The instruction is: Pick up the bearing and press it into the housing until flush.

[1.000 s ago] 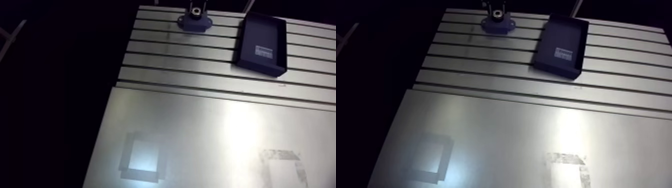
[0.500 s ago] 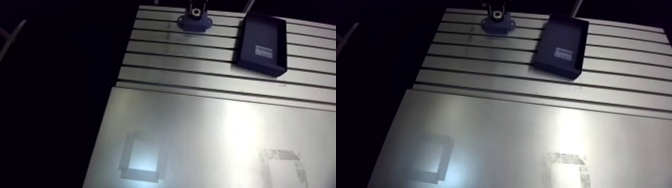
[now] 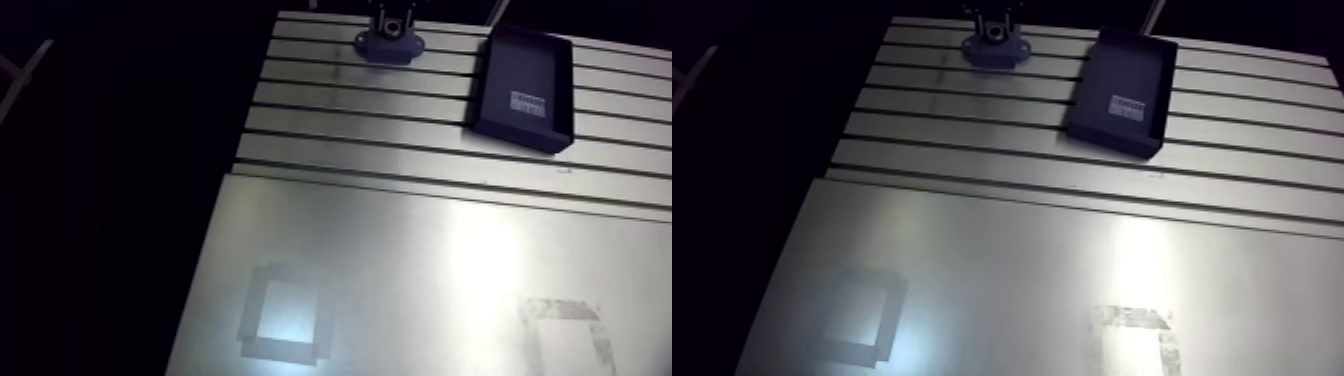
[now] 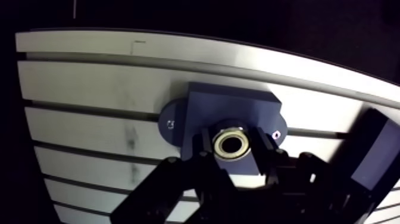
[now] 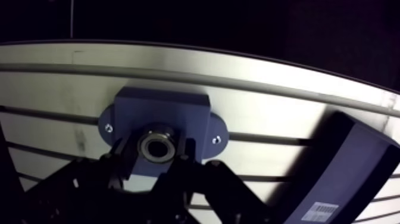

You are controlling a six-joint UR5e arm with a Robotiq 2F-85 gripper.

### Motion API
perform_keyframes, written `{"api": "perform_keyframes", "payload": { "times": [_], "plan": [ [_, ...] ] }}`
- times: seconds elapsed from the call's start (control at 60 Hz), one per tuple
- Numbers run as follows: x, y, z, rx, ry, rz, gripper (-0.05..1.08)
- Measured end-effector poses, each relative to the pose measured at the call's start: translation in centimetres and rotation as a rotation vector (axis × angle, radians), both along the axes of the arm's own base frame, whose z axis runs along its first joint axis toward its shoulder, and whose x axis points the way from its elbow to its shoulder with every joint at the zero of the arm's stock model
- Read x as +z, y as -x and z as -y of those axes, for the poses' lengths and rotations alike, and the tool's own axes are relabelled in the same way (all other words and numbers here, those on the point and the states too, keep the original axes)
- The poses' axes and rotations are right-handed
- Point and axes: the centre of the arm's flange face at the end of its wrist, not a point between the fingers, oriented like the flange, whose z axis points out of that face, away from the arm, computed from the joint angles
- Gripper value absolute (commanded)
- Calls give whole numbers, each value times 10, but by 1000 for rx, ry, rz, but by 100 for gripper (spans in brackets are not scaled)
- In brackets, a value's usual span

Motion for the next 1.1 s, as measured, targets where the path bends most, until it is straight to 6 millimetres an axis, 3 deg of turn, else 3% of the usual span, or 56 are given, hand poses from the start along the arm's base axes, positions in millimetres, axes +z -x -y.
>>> {"api": "perform_keyframes", "payload": {
  "times": [0.783,0.8,0.817,0.833,0.85,1.1],
  "plan": [
    [-2,-2,0,0,0,6,75],
    [-2,-2,0,0,0,6,66],
    [-2,-2,0,0,0,7,33],
    [-2,-3,0,0,0,7,33],
    [-3,-3,0,0,0,7,2],
    [3,-3,0,-3,-1,-1,0]
  ]
}}
